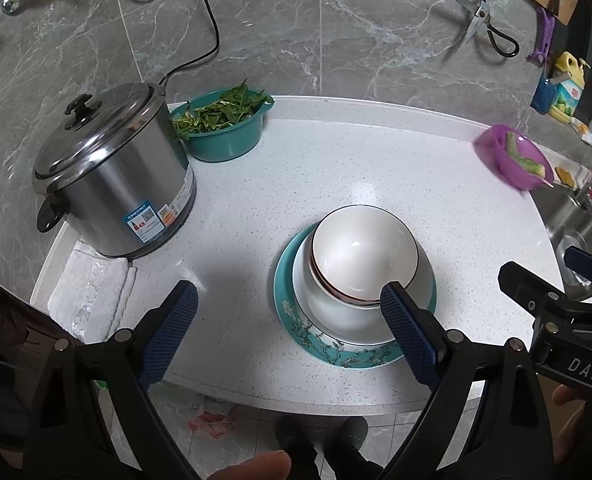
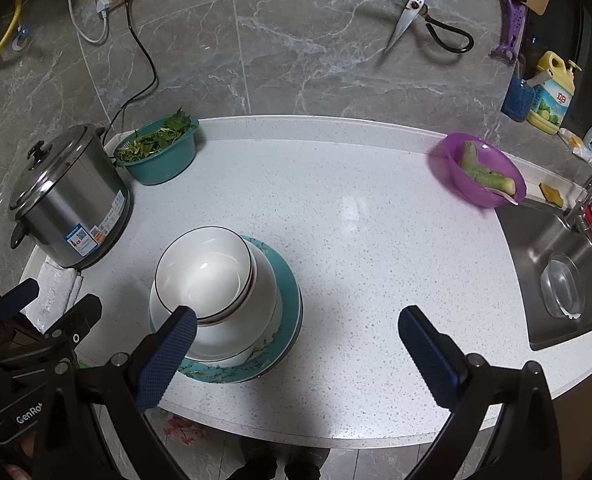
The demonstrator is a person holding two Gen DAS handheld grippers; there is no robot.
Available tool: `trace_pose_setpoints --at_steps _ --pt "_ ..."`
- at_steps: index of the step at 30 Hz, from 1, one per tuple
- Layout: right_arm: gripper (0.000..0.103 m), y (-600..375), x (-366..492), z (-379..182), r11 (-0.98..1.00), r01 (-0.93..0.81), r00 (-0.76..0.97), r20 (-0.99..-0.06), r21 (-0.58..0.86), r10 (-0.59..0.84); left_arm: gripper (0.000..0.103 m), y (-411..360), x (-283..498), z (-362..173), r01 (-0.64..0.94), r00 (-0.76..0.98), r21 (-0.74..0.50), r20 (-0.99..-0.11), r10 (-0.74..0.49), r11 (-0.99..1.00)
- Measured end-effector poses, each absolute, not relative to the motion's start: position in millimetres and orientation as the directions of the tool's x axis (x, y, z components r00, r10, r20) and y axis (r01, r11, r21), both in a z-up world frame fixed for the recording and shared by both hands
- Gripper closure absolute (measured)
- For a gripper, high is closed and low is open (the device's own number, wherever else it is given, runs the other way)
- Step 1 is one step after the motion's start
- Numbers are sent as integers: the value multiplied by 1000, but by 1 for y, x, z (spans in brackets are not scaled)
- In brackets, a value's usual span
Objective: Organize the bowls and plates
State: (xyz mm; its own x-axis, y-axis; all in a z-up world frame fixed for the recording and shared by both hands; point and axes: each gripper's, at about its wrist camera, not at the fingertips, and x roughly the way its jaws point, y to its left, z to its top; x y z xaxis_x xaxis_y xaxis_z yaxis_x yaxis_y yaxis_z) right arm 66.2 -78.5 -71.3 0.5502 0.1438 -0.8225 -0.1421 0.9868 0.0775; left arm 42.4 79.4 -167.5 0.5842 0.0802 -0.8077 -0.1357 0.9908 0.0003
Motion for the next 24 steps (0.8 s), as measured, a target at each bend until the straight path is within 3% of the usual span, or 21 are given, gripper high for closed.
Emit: trace_pose_setpoints --at_steps 24 --pt "0 -79 72 -73 985 -152 544 -826 78 149 10 82 47 -168 -132 581 -3 -810 74 991"
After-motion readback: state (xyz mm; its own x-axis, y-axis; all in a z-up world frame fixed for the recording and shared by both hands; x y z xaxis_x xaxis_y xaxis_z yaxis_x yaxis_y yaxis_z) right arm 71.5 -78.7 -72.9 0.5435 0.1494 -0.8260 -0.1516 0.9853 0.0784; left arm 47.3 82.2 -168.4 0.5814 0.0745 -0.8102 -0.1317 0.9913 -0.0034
